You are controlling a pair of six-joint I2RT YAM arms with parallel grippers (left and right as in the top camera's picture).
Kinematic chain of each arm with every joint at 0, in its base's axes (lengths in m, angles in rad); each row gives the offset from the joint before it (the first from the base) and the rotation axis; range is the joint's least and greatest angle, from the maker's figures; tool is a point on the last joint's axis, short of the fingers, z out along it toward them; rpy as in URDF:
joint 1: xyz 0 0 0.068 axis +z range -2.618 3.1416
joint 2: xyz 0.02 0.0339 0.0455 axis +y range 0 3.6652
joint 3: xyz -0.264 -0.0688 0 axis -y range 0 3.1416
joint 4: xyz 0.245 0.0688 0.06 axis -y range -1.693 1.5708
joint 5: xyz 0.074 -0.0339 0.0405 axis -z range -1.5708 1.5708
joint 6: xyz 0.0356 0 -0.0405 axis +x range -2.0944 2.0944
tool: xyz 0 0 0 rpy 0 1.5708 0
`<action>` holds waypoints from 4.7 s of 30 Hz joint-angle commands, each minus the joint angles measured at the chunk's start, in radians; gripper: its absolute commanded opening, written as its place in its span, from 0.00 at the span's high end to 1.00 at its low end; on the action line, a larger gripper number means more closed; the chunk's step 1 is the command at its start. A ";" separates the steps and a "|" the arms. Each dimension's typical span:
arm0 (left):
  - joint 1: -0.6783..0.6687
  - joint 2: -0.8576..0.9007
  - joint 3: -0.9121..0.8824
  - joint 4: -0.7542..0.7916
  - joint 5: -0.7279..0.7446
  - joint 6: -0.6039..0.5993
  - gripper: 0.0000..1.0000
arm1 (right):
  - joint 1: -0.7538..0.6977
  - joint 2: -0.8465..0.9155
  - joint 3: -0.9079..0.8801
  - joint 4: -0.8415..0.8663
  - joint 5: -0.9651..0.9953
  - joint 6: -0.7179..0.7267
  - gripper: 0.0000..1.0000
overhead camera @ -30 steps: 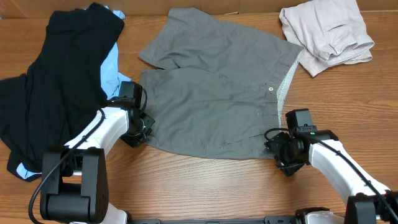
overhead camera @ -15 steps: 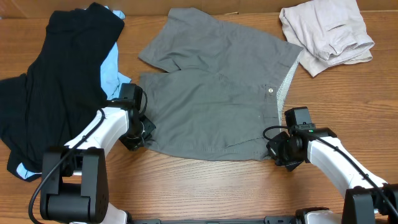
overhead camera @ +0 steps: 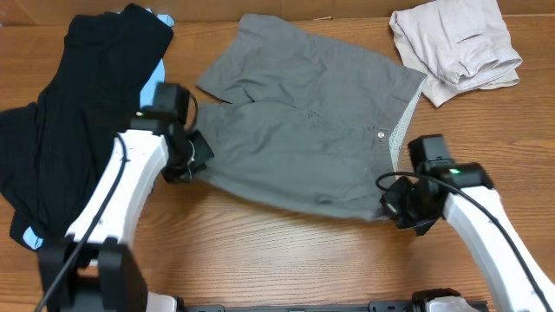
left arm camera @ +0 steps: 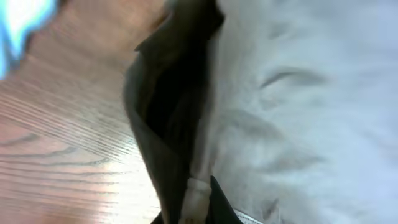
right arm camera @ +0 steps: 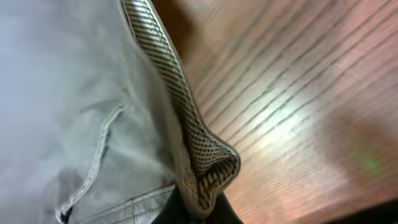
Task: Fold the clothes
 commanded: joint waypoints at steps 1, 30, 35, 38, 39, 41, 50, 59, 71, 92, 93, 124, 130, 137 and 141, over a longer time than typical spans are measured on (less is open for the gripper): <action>0.006 -0.092 0.099 -0.038 -0.004 0.067 0.96 | 0.005 -0.103 0.100 -0.070 0.044 -0.024 0.96; -0.055 -0.155 0.254 0.088 -0.035 0.132 0.96 | 0.005 -0.278 0.329 -0.375 0.225 0.115 0.96; -0.062 -0.003 0.254 0.179 -0.038 0.108 0.96 | 0.005 -0.173 0.320 -0.266 0.298 0.113 0.96; -0.060 0.064 0.254 0.248 -0.083 0.105 0.96 | 0.003 -0.084 0.320 -0.214 0.333 0.114 0.96; -0.064 0.083 0.254 0.282 -0.093 0.102 0.96 | -0.002 -0.056 0.320 -0.204 0.333 0.114 0.96; -0.073 0.109 0.254 0.351 -0.102 0.102 0.96 | -0.017 0.007 0.319 -0.187 0.339 0.114 0.96; -0.144 0.186 0.254 0.774 -0.185 0.102 0.96 | -0.196 0.170 0.320 0.036 0.332 0.013 0.96; -0.191 0.351 0.254 0.990 -0.210 0.102 0.96 | -0.226 0.314 0.320 0.240 0.325 -0.031 0.93; -0.204 0.468 0.255 1.171 -0.211 0.138 0.00 | -0.253 0.501 0.320 0.453 0.329 -0.032 0.07; -0.164 0.480 0.843 0.127 -0.031 0.613 0.00 | -0.220 0.443 0.647 0.006 0.067 -0.450 0.03; -0.165 0.493 0.842 0.117 -0.022 0.650 0.00 | -0.211 0.452 0.632 0.016 0.060 -0.449 0.03; -0.085 0.834 0.808 -0.306 -0.293 0.389 0.00 | -0.183 0.506 0.509 0.098 -0.061 -0.441 0.00; -0.044 0.834 0.750 -0.386 -0.272 0.367 0.00 | -0.183 0.506 0.509 0.098 -0.061 -0.442 0.00; -0.026 0.834 0.732 -0.489 -0.073 0.459 0.00 | -0.183 0.506 0.509 0.090 -0.059 -0.475 0.00; -0.028 0.834 0.733 -0.486 -0.080 0.484 0.00 | -0.183 0.506 0.509 0.076 -0.104 -0.474 0.00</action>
